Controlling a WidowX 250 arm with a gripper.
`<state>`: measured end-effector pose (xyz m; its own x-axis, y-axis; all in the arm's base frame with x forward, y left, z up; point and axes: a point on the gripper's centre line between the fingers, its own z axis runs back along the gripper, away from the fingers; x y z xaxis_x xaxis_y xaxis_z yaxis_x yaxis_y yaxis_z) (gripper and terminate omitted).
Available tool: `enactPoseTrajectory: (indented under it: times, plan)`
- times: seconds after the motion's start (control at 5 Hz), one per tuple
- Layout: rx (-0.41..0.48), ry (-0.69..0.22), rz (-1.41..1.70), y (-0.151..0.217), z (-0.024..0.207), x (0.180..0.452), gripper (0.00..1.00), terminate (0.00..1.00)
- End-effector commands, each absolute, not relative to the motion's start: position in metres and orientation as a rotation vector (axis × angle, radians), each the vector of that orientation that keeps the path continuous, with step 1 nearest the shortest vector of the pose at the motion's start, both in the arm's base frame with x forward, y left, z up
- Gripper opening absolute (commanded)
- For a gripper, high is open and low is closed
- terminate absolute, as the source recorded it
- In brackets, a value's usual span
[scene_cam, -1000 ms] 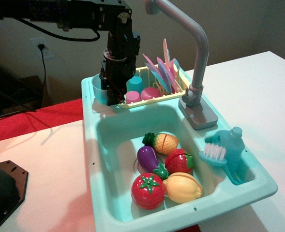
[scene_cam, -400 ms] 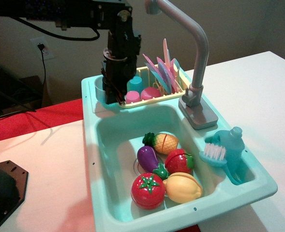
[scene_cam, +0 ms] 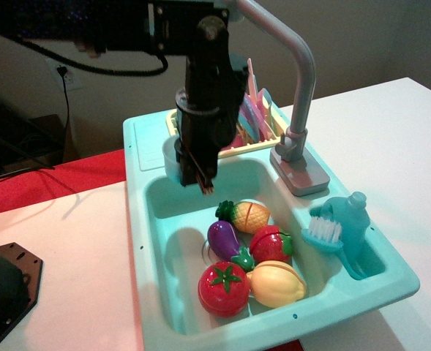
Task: Put cup from counter to sink
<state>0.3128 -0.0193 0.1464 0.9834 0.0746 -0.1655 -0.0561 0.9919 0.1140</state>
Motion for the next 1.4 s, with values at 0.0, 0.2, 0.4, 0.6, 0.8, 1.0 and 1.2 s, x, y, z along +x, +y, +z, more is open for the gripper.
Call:
enactPoseTrajectory:
  times: [0.0,0.2,0.4,0.6,0.8,1.0,1.2]
  plan:
    - [0.088,0.121,0.088,-0.03,0.15,0.314,0.0,0.0]
    - [0.093,0.156,0.124,-0.017,0.124,0.314,0.0,0.0]
    - [0.117,0.171,0.142,-0.002,0.109,0.313,0.0,0.0]
    - [0.126,0.167,0.154,0.001,0.106,0.316,0.0,0.0]
    - [0.127,0.165,0.142,0.002,0.108,0.318,1.0,0.0]
    - [0.132,0.165,0.139,0.003,0.111,0.32,1.0,0.0]
    - [0.133,0.165,0.141,0.004,0.112,0.319,1.0,0.0]
